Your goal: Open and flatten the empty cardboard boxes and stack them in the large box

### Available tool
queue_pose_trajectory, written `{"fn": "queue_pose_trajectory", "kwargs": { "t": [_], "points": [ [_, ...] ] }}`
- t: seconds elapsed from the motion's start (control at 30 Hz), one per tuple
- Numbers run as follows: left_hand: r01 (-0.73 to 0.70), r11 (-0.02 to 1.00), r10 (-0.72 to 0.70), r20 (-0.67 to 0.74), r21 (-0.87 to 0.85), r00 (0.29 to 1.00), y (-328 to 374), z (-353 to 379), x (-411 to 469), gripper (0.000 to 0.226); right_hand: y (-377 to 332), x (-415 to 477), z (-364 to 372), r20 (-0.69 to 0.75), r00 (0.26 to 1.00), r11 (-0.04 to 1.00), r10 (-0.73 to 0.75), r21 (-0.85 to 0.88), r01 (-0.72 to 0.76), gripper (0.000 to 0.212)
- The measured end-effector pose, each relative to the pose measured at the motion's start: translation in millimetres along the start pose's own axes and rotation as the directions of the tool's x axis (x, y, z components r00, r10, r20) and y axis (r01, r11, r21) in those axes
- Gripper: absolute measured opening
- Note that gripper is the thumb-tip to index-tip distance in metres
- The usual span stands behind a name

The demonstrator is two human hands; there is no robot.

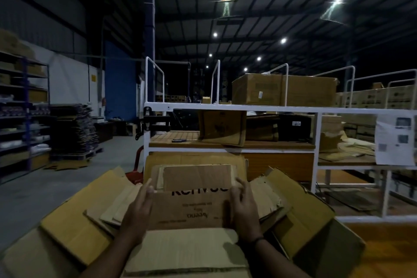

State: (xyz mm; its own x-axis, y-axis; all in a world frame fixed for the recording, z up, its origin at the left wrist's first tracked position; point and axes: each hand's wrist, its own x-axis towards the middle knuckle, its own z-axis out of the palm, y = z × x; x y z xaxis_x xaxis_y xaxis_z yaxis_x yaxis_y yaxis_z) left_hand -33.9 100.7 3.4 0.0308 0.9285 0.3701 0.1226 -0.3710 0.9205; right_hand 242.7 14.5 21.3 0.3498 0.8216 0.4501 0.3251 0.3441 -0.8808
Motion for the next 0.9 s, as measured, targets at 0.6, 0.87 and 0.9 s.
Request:
{"fn": "queue_pose_trajectory", "kwargs": {
  "t": [0.6, 0.87, 0.9],
  "points": [
    [0.002, 0.906, -0.231, 0.491, 0.423, 0.84, 20.7, 2.1, -1.2, 0.066, -11.0, 3.2, -15.3, 0.609, 0.753, 0.71, 0.249, -0.644, 0.286, 0.048],
    [-0.184, 0.49, -0.482, 0.44, 0.852, 0.758, 45.5, 26.6, -12.6, 0.116, -9.1, 12.2, -6.4, 0.392, 0.771, 0.283, 0.502, -0.917, 0.282, 0.098],
    [-0.156, 0.44, -0.513, 0.391, 0.884, 0.764, 48.2, 34.1, -14.8, 0.12, -8.5, 13.1, -3.8, 0.358, 0.781, 0.263, 0.511, -0.931, 0.255, 0.097]
  ]
}}
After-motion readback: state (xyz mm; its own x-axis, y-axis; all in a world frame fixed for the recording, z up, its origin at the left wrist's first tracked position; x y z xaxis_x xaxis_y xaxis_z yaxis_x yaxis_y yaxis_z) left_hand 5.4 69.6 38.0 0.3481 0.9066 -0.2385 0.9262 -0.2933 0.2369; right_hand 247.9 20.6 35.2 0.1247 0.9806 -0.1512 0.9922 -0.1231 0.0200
